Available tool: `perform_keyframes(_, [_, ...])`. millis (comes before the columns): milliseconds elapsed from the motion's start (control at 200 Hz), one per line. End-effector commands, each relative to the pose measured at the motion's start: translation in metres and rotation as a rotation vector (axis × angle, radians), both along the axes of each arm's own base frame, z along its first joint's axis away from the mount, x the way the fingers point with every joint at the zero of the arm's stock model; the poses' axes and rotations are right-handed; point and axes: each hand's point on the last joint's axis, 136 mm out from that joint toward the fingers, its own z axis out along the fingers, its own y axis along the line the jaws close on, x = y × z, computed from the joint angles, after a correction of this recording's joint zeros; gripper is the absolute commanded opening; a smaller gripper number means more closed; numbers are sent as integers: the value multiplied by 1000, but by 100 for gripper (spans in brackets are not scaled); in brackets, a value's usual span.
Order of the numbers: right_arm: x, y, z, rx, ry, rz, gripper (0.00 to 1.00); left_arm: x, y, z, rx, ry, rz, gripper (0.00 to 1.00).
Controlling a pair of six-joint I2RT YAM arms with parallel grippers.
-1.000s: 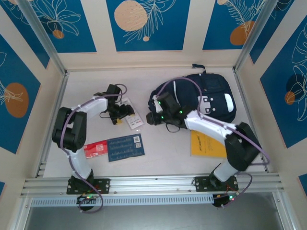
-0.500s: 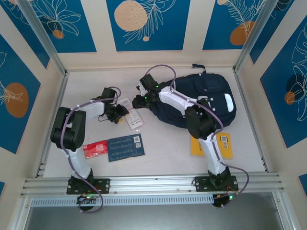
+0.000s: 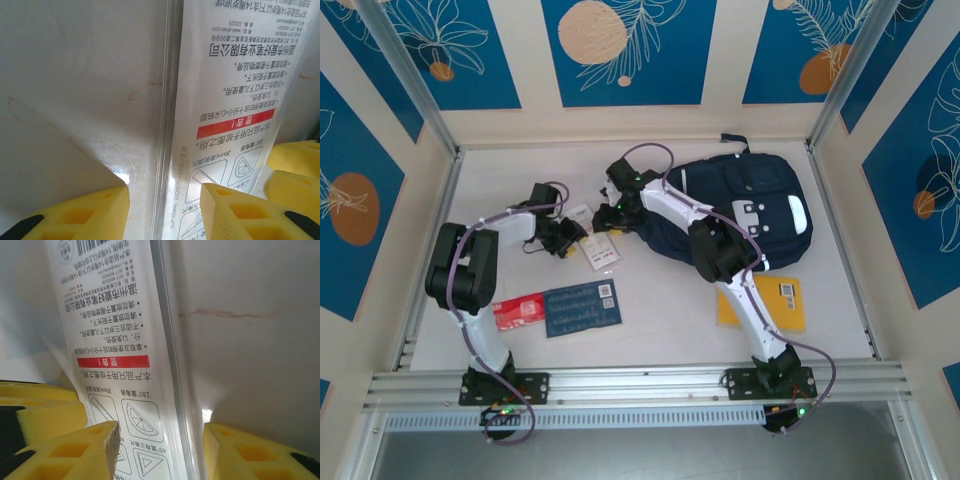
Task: Pack the student bag
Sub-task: Pick up the loose stationery at the center of the table.
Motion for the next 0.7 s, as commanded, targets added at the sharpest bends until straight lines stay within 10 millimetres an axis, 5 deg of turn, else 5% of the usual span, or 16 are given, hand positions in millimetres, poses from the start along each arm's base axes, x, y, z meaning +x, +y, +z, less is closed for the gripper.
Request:
perform_keyframes(0, [-14, 5, -6, 46, 79, 58, 49, 1, 1, -20, 2, 30, 2, 41])
perform_keyframes(430, [-42, 33, 47, 361, 225, 208, 43, 0, -2, -26, -3, 50, -18, 33])
perform_keyframes(695, [-35, 27, 31, 303, 219, 157, 30, 2, -4, -16, -14, 30, -26, 30])
